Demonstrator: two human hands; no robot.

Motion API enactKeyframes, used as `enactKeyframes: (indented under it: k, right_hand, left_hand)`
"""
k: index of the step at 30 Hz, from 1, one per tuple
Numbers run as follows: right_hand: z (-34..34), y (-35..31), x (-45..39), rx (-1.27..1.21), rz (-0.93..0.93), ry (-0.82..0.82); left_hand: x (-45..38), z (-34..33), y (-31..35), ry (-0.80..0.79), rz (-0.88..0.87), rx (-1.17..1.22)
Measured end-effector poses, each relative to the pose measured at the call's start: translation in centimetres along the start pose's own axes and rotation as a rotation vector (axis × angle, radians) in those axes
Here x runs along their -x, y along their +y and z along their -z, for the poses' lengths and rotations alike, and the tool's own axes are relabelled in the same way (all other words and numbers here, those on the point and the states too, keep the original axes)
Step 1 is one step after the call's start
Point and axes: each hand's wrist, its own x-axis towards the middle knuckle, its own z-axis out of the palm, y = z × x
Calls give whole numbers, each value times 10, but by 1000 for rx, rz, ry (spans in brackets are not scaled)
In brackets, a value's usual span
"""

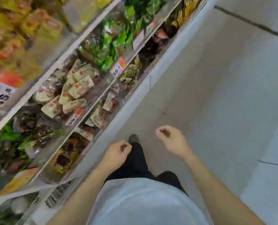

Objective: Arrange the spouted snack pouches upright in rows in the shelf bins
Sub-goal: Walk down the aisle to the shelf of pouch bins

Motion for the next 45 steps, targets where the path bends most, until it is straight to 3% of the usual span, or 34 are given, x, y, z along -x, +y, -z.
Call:
enactKeyframes:
  k: [7,15,23,33,38,45]
  right_hand:
    - [105,-38,-112,-120,42,113]
    - [277,-59,-206,-224,-181,300]
    - [458,-24,-317,-397,-281,475]
    - [746,-39,-522,-268,-178,386]
    - [869,-45,-643,-243,-150,381]
    - [1026,-64,-774,-289,-240,426]
  left_hand:
    - [-144,30,119,-147,-75,-113]
    - [-317,56,352,-340,-308,-270]
    - [-490,16,586,-461,-546,-475]
    - [-641,-17,815,-436,-421,-464]
    - [-760,-24,923,-423,-406,-427]
    - [-916,-12,1111,-449,-448,-477]
